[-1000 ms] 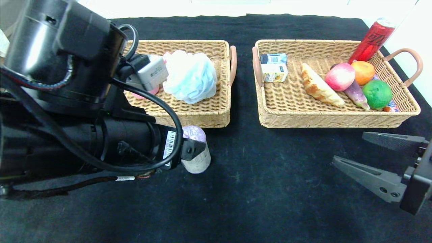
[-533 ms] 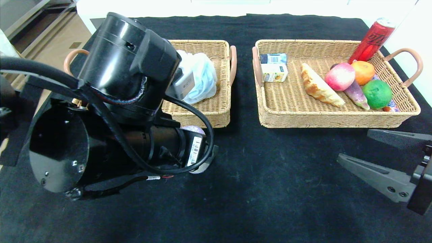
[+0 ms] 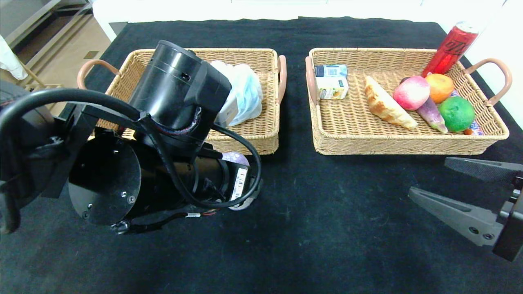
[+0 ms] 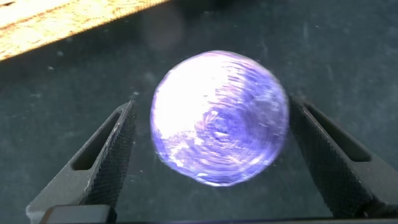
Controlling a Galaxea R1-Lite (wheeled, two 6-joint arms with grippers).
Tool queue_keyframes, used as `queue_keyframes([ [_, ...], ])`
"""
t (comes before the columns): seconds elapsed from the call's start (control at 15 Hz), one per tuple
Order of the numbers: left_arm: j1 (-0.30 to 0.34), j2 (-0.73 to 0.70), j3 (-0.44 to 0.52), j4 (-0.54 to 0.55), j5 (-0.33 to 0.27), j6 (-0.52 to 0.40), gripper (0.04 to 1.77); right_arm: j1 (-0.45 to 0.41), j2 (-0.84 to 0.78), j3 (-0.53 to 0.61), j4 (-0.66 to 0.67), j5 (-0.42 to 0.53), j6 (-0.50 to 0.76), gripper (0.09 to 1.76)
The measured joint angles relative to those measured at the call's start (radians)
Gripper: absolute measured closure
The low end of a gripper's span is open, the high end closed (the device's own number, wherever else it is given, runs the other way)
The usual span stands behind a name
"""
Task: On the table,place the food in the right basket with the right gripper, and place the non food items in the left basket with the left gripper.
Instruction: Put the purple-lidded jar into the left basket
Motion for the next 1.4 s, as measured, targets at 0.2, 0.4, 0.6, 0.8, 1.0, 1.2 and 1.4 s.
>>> queue_keyframes([
  [0.2, 0.022, 0.010, -0.003, -0.003, -0.002, 0.000, 0.09, 0.002, 0.002, 0.001, 0.000, 0.000, 0.000, 0.14],
  [0.4, 0.034, 0.024, 0.001, -0.064, -0.009, 0.003, 0.09, 0.006, 0.001, 0.002, 0.000, 0.000, 0.000, 0.14],
  [0.6, 0.037, 0.036, 0.010, -0.082, -0.023, 0.005, 0.09, 0.006, -0.002, 0.002, 0.000, 0.000, 0.000, 0.14],
  [0.8, 0.037, 0.041, 0.011, -0.081, -0.023, 0.005, 0.09, 0.006, -0.002, 0.001, 0.001, 0.000, 0.000, 0.14],
  [1.0, 0.037, 0.046, 0.011, -0.080, -0.023, 0.005, 0.48, 0.006, -0.003, 0.000, 0.000, 0.000, 0.000, 0.14],
  [1.2, 0.037, 0.050, 0.011, -0.080, -0.023, 0.005, 0.79, 0.006, -0.006, -0.001, 0.001, 0.001, 0.000, 0.14],
  [1.4, 0.036, 0.052, 0.011, -0.080, -0.022, 0.005, 0.85, 0.008, -0.008, 0.000, 0.002, 0.001, 0.000, 0.14],
])
